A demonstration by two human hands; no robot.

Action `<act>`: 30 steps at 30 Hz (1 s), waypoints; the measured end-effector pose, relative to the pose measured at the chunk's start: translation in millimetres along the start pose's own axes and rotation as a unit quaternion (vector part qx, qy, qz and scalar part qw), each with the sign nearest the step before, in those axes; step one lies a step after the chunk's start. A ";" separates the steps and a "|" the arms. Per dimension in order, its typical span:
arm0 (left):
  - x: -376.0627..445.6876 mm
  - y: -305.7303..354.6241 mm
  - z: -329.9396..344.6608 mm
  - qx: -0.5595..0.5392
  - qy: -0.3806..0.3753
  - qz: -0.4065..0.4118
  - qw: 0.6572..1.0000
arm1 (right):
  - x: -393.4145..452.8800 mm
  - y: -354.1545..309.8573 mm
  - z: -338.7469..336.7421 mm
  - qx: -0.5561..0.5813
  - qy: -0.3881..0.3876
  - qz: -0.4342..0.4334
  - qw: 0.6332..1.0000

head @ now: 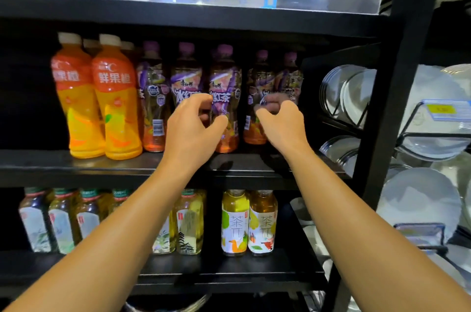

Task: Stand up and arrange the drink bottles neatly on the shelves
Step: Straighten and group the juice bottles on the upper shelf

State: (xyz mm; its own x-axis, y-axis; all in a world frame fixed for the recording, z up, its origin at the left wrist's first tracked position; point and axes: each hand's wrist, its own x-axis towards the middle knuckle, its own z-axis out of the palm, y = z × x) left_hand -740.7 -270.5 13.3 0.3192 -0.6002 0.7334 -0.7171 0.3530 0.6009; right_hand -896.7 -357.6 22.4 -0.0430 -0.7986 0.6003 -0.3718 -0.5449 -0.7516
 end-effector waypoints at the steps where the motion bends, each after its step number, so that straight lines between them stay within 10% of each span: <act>1: 3.3 -7.9 -9.0 0.022 0.022 -0.004 0.999 | -2.3 -8.5 6.8 0.004 -0.026 -0.003 1.000; 14: 27.9 -44.5 -1.9 0.073 -0.065 -0.155 0.983 | -10.9 -26.3 59.6 -0.049 -0.105 0.033 0.993; 30: -2.1 -3.4 40.8 0.017 -0.144 -0.016 0.989 | -46.3 2.3 -48.6 -0.079 -0.013 0.003 0.997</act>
State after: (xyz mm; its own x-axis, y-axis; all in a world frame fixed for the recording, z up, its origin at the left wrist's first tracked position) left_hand -764.2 -299.7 -3.2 0.1558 -0.7913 0.5913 -0.7318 0.3096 0.6071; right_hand -940.7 -309.5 6.1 -0.0220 -0.8091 0.5872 -0.5135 -0.4948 -0.7010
